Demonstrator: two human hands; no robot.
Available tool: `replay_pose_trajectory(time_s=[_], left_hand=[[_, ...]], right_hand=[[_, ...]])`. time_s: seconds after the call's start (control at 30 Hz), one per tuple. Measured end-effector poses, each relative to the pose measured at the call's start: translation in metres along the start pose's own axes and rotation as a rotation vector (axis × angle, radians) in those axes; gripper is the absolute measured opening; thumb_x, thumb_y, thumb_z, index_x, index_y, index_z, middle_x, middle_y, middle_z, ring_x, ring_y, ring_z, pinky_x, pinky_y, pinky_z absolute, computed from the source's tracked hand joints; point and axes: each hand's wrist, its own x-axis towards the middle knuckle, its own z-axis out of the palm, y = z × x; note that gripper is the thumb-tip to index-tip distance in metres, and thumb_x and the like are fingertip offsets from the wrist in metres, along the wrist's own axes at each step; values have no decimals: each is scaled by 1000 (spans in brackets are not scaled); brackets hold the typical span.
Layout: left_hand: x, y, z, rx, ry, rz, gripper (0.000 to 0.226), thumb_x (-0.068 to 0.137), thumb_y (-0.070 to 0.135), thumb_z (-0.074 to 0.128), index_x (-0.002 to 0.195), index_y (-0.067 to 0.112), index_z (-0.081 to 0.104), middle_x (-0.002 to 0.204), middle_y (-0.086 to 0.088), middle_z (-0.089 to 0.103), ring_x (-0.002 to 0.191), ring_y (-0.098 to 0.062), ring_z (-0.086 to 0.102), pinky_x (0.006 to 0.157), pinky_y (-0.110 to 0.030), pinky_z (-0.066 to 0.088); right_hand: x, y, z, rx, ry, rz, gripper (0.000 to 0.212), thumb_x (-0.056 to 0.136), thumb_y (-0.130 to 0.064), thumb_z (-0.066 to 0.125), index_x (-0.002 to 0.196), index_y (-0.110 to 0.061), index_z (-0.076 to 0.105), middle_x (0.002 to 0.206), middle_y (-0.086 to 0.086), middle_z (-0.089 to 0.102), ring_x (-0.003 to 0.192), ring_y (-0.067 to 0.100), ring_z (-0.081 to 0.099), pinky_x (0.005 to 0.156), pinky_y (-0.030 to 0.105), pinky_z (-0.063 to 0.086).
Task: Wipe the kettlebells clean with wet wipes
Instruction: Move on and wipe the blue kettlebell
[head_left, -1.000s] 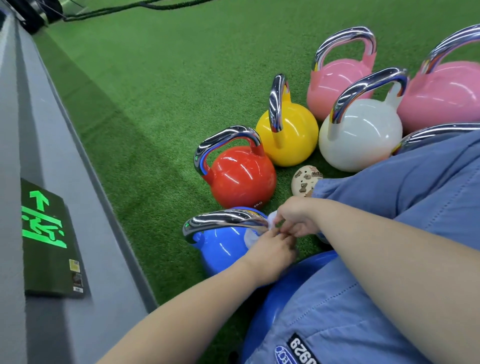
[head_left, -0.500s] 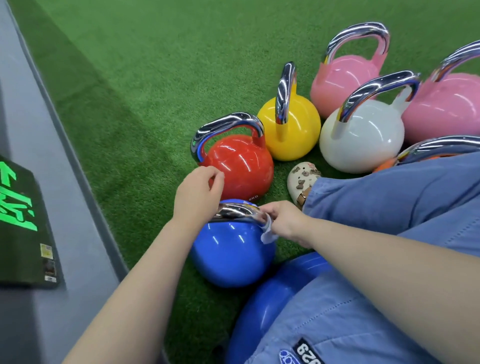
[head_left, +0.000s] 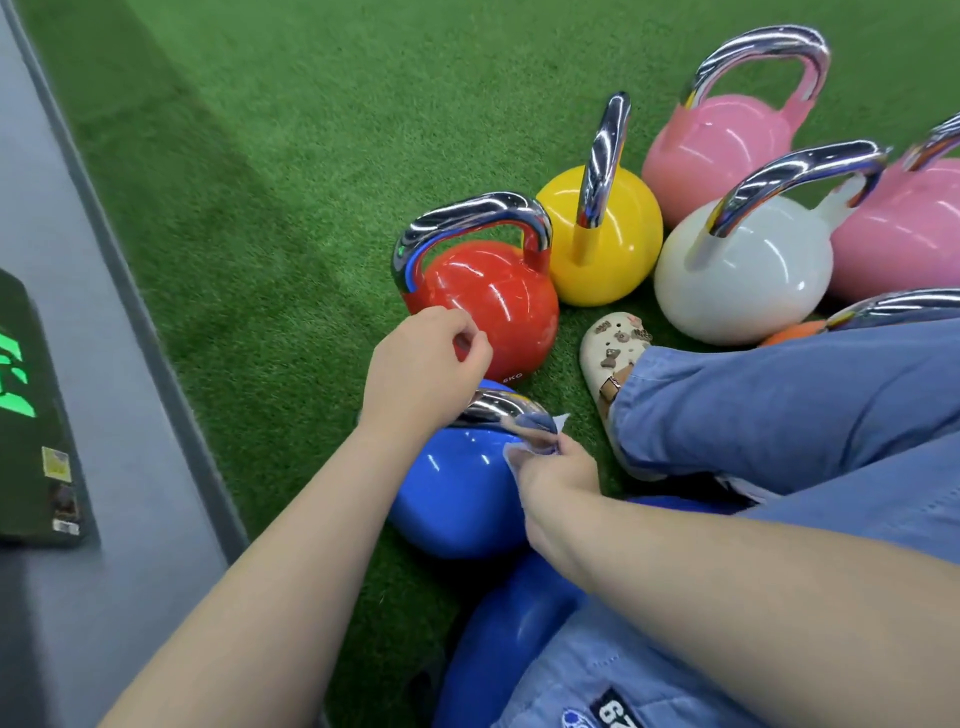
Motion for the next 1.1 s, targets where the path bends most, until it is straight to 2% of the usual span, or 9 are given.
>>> replay_pose_trajectory(time_s=[0.07,0.13,0.3,0.47,0.63,0.73,0.83,0.97,1.1], left_hand=[[0,0,1,0,-2,-2,15,86,30,51,80,21,62,76,9,53,73,-14,49,66,-27,36],[0,-1,1,-12,0,-7,15,86,29,51,79,20,62,75,8,53,73,-14,50,65,-27,37],[-1,-1,1,-33,-5,-18,15,85,28,52,77,20,62,74,8,54,73,-15,51,64,-27,36],[-2,1,-1,-23,-10,-34,16,86,28,51,78,19,63,73,9,52,72,-14,49,63,-27,34],[-3,2,-1,-20,-4,-35,19,86,27,50,76,17,62,73,6,55,71,-17,52,61,-28,37],[-3,3,-2,-14,8,-33,19,86,27,50,75,17,62,73,4,56,70,-18,53,61,-29,39],[-3,2,-2,-20,17,-37,19,86,26,51,76,16,63,74,5,57,70,-18,53,61,-29,40],[-4,2,-1,-27,31,-48,18,85,26,51,75,17,63,74,6,55,70,-17,52,62,-26,36],[-4,1,0,-15,46,-45,17,85,26,52,77,16,64,73,7,54,70,-16,50,62,-25,33]], right_hand=[[-4,-2,-4,73,6,-100,26,76,3,64,85,-21,66,76,-8,61,70,10,55,66,15,48],[-1,-12,-17,-19,-121,-212,29,70,5,67,70,-23,59,65,-9,55,64,12,49,61,19,42],[14,-36,-43,-556,-400,-377,30,62,-1,80,72,-10,53,61,-4,50,59,11,42,54,22,36],[12,-22,-35,-283,-323,-225,35,62,3,79,68,-18,51,63,-6,49,64,12,46,62,24,49],[13,-8,-30,-52,-156,27,20,75,-2,72,76,-12,55,71,1,54,62,14,49,45,13,40],[5,1,-18,64,27,138,5,82,-10,67,81,-10,63,82,8,59,73,18,53,64,22,44],[-1,-4,-18,-8,-67,129,27,74,0,69,100,-8,66,81,5,59,79,20,55,73,30,49],[-10,-10,-15,-42,-150,131,52,78,9,57,126,-10,53,107,6,57,96,22,54,80,28,46],[-18,-10,-7,123,-144,193,27,87,5,47,113,-2,52,98,7,50,89,19,47,77,25,39]])
